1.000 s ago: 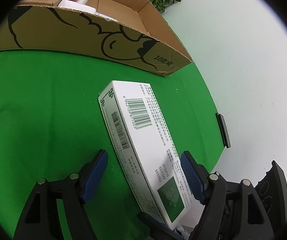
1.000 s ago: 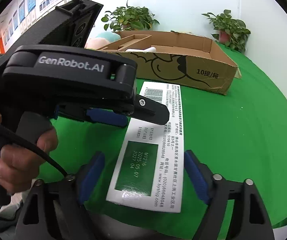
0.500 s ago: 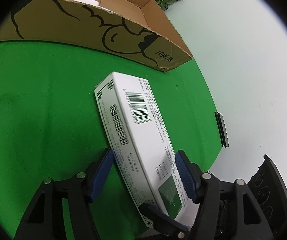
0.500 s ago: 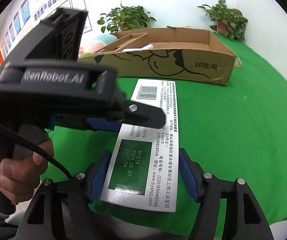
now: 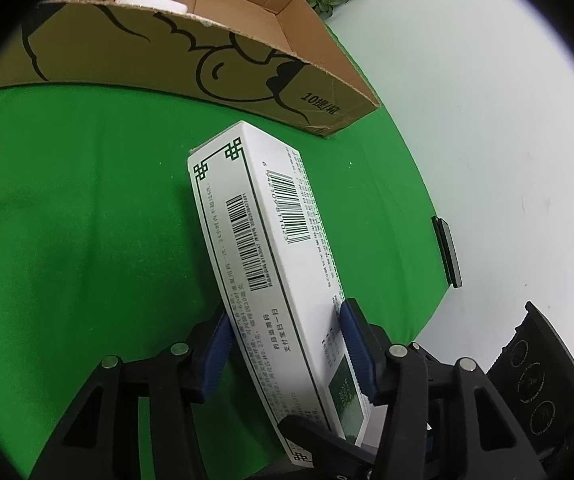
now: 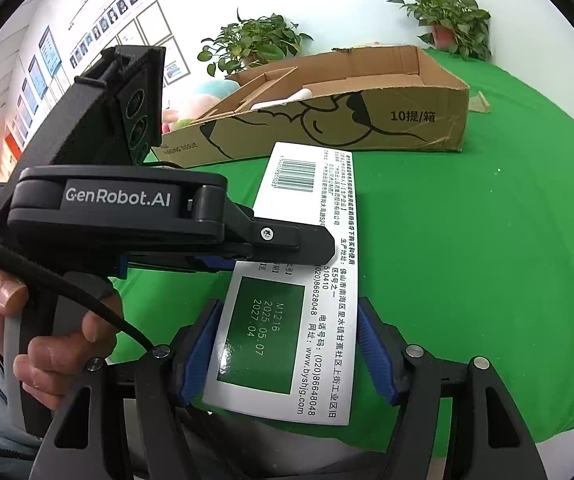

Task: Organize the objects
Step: 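Lift the barcode box with both grippers and carry it over the box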

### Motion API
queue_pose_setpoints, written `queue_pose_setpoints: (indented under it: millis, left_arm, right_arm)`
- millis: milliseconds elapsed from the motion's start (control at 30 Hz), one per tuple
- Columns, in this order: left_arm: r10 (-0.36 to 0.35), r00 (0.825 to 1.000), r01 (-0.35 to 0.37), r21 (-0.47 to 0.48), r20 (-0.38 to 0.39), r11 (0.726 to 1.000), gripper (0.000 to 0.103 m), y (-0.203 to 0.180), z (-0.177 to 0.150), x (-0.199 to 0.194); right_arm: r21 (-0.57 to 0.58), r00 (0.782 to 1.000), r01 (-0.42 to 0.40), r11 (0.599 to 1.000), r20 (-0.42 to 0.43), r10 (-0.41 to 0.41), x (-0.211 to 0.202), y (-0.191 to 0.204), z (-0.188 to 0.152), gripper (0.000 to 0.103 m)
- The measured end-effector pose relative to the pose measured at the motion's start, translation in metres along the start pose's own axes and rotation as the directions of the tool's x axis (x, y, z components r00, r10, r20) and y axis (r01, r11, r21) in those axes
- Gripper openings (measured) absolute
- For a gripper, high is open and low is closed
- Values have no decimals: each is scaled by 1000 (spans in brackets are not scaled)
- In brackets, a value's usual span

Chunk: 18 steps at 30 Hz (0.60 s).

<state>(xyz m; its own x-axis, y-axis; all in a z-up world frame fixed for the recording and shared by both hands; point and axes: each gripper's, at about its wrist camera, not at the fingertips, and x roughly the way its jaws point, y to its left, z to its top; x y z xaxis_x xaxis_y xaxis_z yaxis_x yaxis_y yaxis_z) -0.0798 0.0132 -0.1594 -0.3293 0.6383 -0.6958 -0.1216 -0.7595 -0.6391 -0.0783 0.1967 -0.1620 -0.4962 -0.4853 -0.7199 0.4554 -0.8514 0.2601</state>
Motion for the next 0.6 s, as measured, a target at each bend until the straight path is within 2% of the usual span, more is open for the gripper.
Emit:
queue_pose_setpoints:
  millis: [200, 367, 500, 600]
  left_arm:
    - [15, 996, -17, 16, 86, 1000, 45, 2, 2, -37]
    - [61, 984, -72, 66, 168, 995, 44, -4, 12, -73]
    - [71, 973, -102, 134, 220, 986, 44, -20, 29, -95]
    - [81, 964, -136, 208, 252, 969, 44, -43, 48, -104]
  right_arm:
    - [-58, 1000, 8, 998, 20, -7, 0, 20, 9, 62]
    - [-109, 998, 2, 994, 68, 5, 1, 42, 28, 62]
    - [-140, 992, 25, 990, 126, -8, -5, 55, 51, 62]
    - [-146, 984, 68, 987, 174, -42, -13, 59, 73, 62]
